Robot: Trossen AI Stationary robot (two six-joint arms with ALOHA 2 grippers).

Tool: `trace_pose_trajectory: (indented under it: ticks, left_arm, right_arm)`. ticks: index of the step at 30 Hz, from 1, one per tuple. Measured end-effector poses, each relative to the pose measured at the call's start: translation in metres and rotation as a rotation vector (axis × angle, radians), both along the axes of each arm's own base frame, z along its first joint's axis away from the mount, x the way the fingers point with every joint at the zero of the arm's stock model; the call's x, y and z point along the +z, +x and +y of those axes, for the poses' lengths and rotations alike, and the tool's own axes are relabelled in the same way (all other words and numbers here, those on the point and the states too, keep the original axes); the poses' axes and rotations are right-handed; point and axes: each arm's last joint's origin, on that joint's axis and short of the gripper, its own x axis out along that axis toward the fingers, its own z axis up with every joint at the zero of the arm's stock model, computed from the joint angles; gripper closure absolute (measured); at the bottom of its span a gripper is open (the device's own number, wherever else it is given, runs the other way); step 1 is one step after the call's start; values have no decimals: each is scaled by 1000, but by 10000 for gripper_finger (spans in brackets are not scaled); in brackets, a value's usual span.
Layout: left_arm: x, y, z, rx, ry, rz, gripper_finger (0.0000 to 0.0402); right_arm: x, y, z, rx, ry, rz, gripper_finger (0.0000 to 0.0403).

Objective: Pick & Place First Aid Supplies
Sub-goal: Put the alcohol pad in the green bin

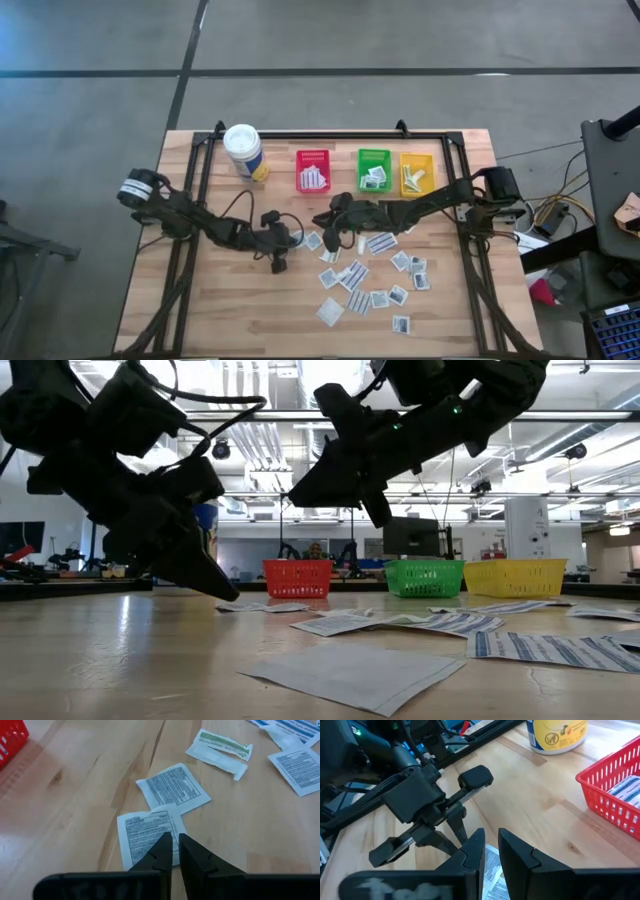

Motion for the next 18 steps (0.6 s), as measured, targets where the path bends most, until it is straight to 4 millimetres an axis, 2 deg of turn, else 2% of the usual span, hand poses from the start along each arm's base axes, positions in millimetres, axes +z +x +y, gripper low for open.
trace_pose_trajectory:
  ticks: [18]
  left_arm:
    - [-2,0,-1,-19,-7,13,372]
  right_arm:
    - [-3,-2,-3,-36,-15,13,351]
